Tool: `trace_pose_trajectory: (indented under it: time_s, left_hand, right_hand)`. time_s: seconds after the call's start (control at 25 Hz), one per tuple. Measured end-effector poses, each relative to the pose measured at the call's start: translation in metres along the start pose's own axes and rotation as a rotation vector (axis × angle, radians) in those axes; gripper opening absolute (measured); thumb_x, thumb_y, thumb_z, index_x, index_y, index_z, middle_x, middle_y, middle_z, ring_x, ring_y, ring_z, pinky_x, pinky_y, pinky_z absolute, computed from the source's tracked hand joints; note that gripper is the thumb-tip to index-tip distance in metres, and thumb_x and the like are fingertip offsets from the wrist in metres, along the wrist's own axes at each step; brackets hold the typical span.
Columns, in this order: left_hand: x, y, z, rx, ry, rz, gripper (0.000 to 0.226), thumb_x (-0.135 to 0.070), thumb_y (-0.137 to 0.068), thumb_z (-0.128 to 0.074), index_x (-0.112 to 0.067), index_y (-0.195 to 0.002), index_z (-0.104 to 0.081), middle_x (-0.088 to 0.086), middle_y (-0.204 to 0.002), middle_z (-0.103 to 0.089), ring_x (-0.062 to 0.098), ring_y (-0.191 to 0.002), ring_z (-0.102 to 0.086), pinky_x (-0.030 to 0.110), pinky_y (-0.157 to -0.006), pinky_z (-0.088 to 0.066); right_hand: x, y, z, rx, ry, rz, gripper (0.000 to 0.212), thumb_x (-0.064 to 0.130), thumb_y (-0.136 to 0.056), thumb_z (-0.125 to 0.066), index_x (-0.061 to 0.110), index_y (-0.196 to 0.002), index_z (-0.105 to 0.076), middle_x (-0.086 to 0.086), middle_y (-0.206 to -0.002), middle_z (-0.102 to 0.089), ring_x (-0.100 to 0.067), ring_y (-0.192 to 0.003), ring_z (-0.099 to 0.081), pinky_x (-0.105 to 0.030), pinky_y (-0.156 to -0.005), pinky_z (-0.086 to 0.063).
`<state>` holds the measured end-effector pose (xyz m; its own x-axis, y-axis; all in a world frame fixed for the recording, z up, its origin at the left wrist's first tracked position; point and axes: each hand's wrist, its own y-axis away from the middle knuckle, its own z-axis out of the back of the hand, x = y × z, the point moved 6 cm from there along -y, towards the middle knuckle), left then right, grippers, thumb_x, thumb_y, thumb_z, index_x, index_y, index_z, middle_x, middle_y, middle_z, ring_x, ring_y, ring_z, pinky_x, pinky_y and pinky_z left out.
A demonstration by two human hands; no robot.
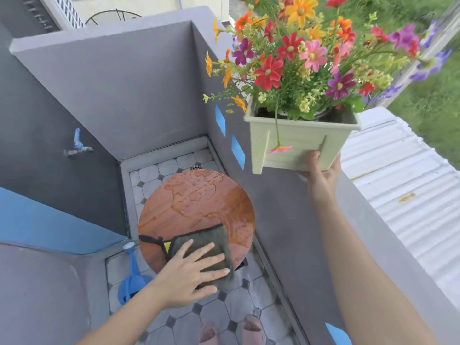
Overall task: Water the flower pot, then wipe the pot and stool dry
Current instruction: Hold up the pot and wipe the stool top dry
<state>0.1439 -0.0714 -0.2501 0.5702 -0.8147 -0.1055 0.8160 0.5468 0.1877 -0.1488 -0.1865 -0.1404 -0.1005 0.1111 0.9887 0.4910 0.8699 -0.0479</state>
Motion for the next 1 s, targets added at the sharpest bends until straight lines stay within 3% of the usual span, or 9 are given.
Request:
trace_pose_trajectory:
  time_s: [0.12, 0.2, 0.28, 0.44, 0.56, 0.68, 1.0]
  left_hand:
    - [-0.008, -0.032, -0.005, 0.113, 0.034, -0.034, 0.041, -0.052, -0.099, -0.024, -0.049, -0.140, -0.027, -0.021, -0.148, -0.033, 0.019, -0.142, -0.022, 0.053, -0.114, -0.020]
    - [-0.014, -0.056, -0.004, 0.135, 0.155, -0.040, 0.043, -0.048, -0.101, -0.019, -0.047, -0.143, -0.023, -0.017, -0.154, -0.019, 0.020, -0.145, 0.000, 0.053, -0.111, 0.005]
    - [-0.014, -0.077, -0.001, 0.102, 0.230, 0.019, 0.045, -0.048, -0.100, -0.016, -0.045, -0.145, -0.018, -0.018, -0.156, -0.007, 0.016, -0.142, 0.015, 0.046, -0.108, 0.018]
    - [-0.001, -0.108, 0.002, 0.053, 0.238, 0.178, 0.049, -0.048, -0.097, -0.011, -0.044, -0.145, -0.015, -0.021, -0.155, -0.003, 0.007, -0.142, 0.014, 0.044, -0.114, 0.009]
    - [0.016, -0.126, 0.005, -0.012, 0.245, 0.322, 0.051, -0.047, -0.095, -0.010, -0.044, -0.145, -0.016, -0.022, -0.156, -0.009, 0.008, -0.145, 0.004, 0.046, -0.116, 0.000]
    - [0.037, -0.147, 0.008, -0.054, 0.284, 0.450, 0.050, -0.047, -0.097, -0.011, -0.043, -0.146, -0.015, -0.022, -0.156, -0.010, 0.009, -0.146, 0.002, 0.045, -0.115, -0.001]
    - [0.094, -0.164, 0.011, -0.186, 0.379, 0.850, 0.050, -0.042, -0.100, -0.015, -0.034, -0.149, -0.011, -0.017, -0.158, -0.007, 0.013, -0.146, 0.001, 0.048, -0.115, -0.003]
  right_hand:
    - [0.000, -0.001, 0.000, -0.004, -0.035, -0.001, 0.046, 0.050, -0.073, -0.061, 0.040, -0.115, -0.046, 0.011, -0.107, -0.059, -0.022, -0.107, -0.059, -0.033, -0.074, -0.058]
    - [-0.001, -0.002, 0.001, -0.017, -0.045, -0.008, 0.049, 0.055, -0.071, -0.066, 0.041, -0.114, -0.046, 0.008, -0.108, -0.060, -0.025, -0.109, -0.059, -0.036, -0.076, -0.058]
    - [-0.001, -0.002, 0.001, -0.029, -0.050, -0.010, 0.055, 0.063, -0.068, -0.069, 0.040, -0.113, -0.047, 0.007, -0.109, -0.060, -0.023, -0.107, -0.060, -0.037, -0.077, -0.059]
    - [-0.002, -0.002, 0.000, -0.032, -0.060, -0.012, 0.061, 0.069, -0.061, -0.071, 0.040, -0.110, -0.049, 0.011, -0.106, -0.060, -0.014, -0.100, -0.062, -0.032, -0.072, -0.059]
    - [-0.001, -0.001, 0.000, -0.029, -0.067, 0.000, 0.067, 0.072, -0.057, -0.072, 0.039, -0.110, -0.049, 0.006, -0.108, -0.059, -0.019, -0.103, -0.060, -0.033, -0.073, -0.059]
    - [0.001, -0.001, -0.002, -0.024, -0.074, -0.006, 0.062, 0.068, -0.062, -0.070, 0.036, -0.110, -0.047, 0.003, -0.109, -0.057, -0.020, -0.104, -0.059, -0.029, -0.070, -0.058]
    - [0.001, -0.001, -0.002, -0.020, -0.071, 0.002, 0.072, 0.073, -0.054, -0.072, 0.037, -0.111, -0.047, 0.005, -0.110, -0.059, -0.012, -0.101, -0.063, -0.029, -0.072, -0.058]
